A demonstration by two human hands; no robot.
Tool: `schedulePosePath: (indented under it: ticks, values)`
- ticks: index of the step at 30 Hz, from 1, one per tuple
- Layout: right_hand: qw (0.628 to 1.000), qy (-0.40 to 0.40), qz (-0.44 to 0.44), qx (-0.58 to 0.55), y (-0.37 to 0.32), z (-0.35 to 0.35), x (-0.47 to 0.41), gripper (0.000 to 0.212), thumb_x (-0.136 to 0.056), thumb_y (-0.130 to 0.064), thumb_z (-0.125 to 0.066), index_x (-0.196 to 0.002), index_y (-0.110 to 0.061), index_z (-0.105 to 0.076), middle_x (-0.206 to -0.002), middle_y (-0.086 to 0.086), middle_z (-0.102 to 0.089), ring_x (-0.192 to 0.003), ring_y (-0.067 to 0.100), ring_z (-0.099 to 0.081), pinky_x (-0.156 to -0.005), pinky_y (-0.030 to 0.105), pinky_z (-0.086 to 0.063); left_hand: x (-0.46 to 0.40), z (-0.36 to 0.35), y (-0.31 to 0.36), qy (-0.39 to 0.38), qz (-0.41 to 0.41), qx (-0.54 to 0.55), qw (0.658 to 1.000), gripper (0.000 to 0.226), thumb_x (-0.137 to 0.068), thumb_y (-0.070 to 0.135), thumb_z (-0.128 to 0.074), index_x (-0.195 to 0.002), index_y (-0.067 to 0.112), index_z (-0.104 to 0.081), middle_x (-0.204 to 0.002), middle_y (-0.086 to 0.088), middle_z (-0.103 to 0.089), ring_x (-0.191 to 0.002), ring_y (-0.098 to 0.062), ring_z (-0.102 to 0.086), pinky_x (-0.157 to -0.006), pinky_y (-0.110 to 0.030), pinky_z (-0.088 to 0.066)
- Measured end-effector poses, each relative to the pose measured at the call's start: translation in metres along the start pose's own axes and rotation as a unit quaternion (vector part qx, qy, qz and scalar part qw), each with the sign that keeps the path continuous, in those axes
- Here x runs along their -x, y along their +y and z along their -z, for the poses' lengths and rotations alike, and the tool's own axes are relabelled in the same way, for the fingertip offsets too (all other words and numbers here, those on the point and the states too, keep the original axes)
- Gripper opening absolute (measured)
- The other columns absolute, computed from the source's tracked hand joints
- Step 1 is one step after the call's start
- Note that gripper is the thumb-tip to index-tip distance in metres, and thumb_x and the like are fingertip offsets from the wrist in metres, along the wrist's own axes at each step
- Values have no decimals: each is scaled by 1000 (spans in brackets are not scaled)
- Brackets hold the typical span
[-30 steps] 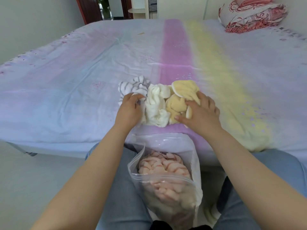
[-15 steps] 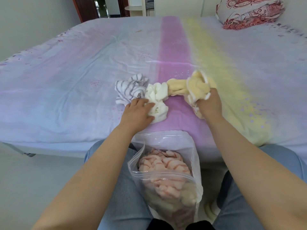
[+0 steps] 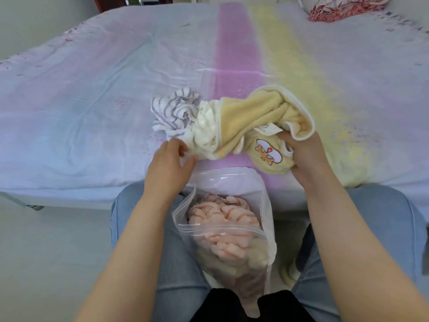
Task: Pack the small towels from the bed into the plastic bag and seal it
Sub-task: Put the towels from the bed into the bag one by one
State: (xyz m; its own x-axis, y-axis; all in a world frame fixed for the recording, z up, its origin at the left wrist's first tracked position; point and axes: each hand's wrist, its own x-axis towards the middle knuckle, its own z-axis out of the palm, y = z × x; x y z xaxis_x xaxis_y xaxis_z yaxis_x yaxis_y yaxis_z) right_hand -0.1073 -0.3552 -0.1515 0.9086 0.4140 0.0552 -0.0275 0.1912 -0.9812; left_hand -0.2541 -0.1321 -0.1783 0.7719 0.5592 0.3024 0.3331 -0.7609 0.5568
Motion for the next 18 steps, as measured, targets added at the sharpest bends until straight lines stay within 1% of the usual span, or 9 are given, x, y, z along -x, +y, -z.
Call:
schedulePosePath:
  ticks: [2,4,7,9,10,12,14,16,18]
  values:
    - [999,-33,-1,21,0,-10,6,35,-86,-8,-64,-121,-8,-62,-117,13,-68,-108,28,-66,-93,47,-53,11,-2,-4,-128,61,-53,988,39,-87,49,-58,-108,17,-48,-103,0,-57,-92,-23,-57,-71,-34,-41]
    - [999,-44,-2,24,3,-21,11,39,-82,-10,-69,-120,-7,-62,-113,11,-70,-104,25,-68,-87,42,-56,17,-3,-5,-229,85,-120,962,43,-86,54,-57,-106,18,-46,-100,1,-56,-92,-24,-56,-72,-35,-42]
    - [998,-31,10,47,13,-38,18,45,-74,-19,-74,-117,-9,-63,-109,7,-72,-100,21,-69,-83,39,-56,20,-5,-11,-293,83,-168,938,26,-83,45,-63,-81,21,-53,-81,6,-57,-83,-21,-58,-72,-35,-46]
    - [996,-39,17,80,22,-47,20,45,-76,-28,-72,-117,-13,-62,-111,5,-71,-102,21,-68,-86,39,-56,23,-4,-13,-288,94,-165,938,28,-81,37,-65,-65,19,-50,-71,2,-57,-72,-20,-55,-66,-33,-44]
    - [993,-59,17,100,24,-49,22,43,-78,-31,-70,-117,-17,-61,-112,3,-70,-103,18,-68,-88,38,-56,26,-2,-15,-276,96,-151,944,27,-82,34,-64,-65,17,-51,-71,0,-57,-72,-21,-55,-64,-32,-43]
    - [976,-130,15,175,27,-46,26,35,-83,-30,-69,-116,-22,-62,-111,-3,-70,-103,10,-66,-90,33,-54,31,-1,-19,-244,125,-44,961,22,-88,25,-62,-71,15,-53,-75,-2,-58,-74,-21,-56,-59,-25,-43]
    - [941,-219,22,257,20,-35,32,25,-84,-14,-70,-109,-16,-64,-103,-4,-71,-93,2,-63,-83,24,-51,40,3,-16,-230,180,102,951,23,-92,8,-59,-72,16,-52,-75,0,-55,-68,-13,-52,-53,-13,-45]
    - [901,-297,16,316,9,-21,39,20,-83,-2,-67,-99,-14,-65,-92,-4,-69,-82,1,-57,-76,22,-48,45,-1,-21,-238,174,195,935,23,-89,9,-62,-68,18,-57,-70,5,-58,-65,-7,-53,-61,-18,-48]
    - [857,-355,-27,373,-5,-11,44,19,-85,-6,-65,-96,-22,-67,-89,-13,-69,-81,-1,-59,-75,18,-48,52,-5,-22,-227,158,242,930,21,-84,18,-67,-64,16,-61,-63,6,-61,-62,-6,-53,-62,-24,-46]
